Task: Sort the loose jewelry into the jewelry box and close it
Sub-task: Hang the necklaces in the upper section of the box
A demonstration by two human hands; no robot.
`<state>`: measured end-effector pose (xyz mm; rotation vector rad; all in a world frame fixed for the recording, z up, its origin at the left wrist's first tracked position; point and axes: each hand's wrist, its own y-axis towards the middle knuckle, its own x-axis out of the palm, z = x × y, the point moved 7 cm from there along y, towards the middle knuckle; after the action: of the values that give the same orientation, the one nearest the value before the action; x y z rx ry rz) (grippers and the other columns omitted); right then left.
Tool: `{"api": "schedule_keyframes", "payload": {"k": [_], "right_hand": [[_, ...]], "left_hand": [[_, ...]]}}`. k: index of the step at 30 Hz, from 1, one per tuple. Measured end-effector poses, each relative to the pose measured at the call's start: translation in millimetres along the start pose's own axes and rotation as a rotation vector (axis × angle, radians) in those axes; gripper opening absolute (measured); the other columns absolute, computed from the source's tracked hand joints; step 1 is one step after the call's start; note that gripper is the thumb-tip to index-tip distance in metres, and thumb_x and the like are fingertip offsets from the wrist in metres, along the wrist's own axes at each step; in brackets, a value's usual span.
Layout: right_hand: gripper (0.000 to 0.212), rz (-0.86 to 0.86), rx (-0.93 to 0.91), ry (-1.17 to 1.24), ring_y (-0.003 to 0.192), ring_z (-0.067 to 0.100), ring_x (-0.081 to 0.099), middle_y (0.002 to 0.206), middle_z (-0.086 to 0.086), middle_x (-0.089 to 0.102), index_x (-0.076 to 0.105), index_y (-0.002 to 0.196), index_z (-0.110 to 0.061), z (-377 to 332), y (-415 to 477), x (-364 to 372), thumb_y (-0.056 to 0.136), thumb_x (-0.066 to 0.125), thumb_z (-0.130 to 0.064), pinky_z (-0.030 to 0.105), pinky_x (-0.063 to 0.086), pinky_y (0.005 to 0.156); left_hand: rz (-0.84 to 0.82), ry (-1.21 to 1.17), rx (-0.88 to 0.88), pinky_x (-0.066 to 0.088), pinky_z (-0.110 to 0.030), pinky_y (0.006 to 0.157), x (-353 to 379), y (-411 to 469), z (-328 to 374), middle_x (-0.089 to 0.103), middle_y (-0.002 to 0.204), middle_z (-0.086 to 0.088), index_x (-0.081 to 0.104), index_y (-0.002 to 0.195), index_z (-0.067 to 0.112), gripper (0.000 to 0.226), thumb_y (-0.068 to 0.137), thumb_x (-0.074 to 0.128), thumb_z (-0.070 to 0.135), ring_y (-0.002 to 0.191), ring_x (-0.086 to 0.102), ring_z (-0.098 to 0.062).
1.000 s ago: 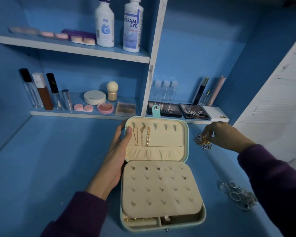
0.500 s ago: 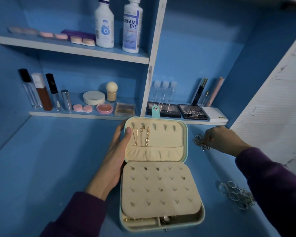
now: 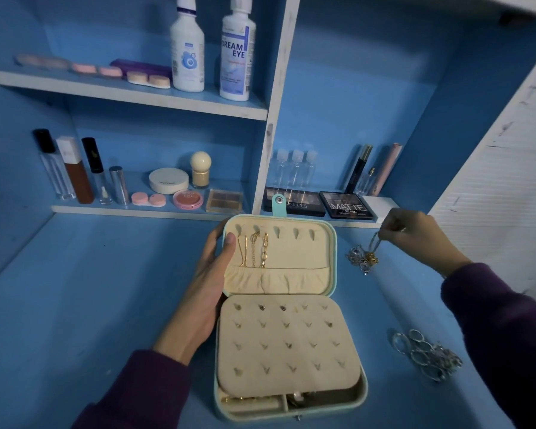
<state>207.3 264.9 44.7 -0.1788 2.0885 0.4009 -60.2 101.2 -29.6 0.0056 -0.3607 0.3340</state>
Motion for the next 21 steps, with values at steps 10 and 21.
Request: {"api": "schedule_keyframes", "payload": {"k": [10,21], "right_hand": [[0.012,0.052,0.034,0.505,0.06,0.016,0.054,0.068,0.013,0.063,0.056,0.072,-0.001,-28,-2,-21,0.079,0.06,0.008,0.025,0.042,0.058],[0.021,-0.106,0.042,0.744,0.055,0.02,0.051,0.064,0.009,0.059,0.061,0.084,-0.006,-54,-12,-9,0.087,0.047,0.009,0.025,0.044,0.054]], "left_hand": [[-0.008,-0.011,0.003,0.056,-0.02,0.063,0,0,0,0.069,0.106,0.009,0.049,0.128,0.036,0.032,0.097,0.042,0.036,0.09,0.068,-0.002],[-0.013,-0.014,0.014,0.055,-0.02,0.063,0,0,0,0.071,0.102,0.011,0.049,0.129,0.034,0.033,0.097,0.043,0.035,0.09,0.068,-0.003]]}}
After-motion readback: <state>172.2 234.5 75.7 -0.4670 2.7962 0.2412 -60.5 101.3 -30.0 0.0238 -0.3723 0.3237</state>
